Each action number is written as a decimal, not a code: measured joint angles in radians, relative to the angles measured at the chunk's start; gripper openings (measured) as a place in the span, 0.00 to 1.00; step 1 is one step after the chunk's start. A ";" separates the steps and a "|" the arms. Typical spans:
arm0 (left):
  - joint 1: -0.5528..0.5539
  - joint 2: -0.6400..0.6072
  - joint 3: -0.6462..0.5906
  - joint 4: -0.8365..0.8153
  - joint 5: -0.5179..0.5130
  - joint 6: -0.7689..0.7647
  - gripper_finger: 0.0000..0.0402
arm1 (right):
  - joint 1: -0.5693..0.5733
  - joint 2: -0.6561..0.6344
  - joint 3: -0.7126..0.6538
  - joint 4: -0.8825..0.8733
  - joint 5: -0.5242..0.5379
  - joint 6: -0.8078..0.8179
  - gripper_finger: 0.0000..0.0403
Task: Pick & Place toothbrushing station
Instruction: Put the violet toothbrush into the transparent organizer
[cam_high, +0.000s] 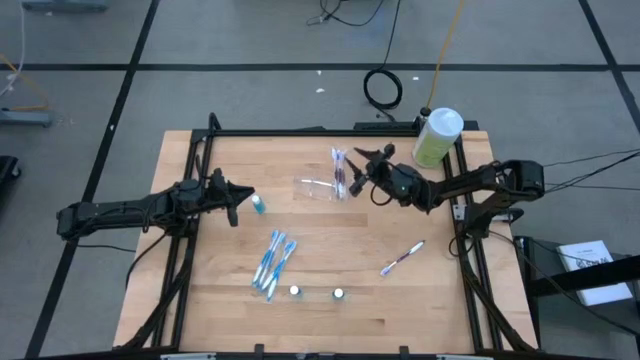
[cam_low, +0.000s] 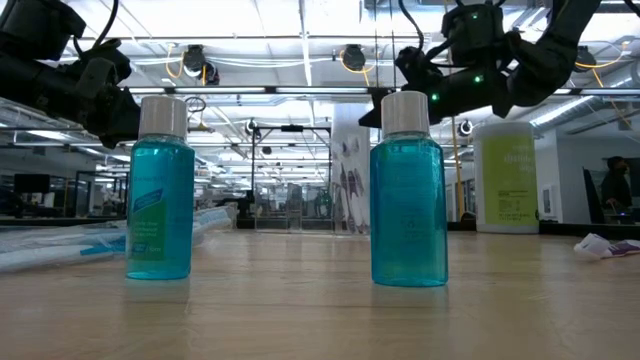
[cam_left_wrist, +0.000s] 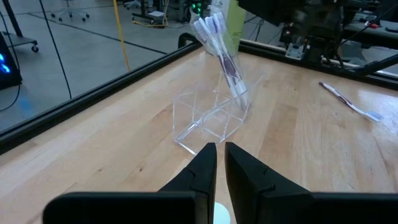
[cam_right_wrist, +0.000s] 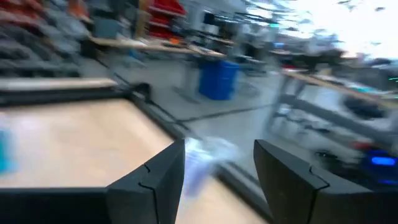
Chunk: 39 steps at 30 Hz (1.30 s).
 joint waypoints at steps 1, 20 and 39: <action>0.000 0.000 0.000 0.000 0.000 0.000 0.09 | 0.004 0.000 0.000 -0.003 -0.054 0.024 0.45; 0.000 0.000 0.000 0.000 0.000 0.000 0.09 | 0.073 0.010 0.001 -0.442 -0.520 0.241 0.45; 0.000 0.000 0.000 0.000 0.000 0.000 0.09 | 0.071 0.011 0.001 -0.459 -0.319 0.226 0.45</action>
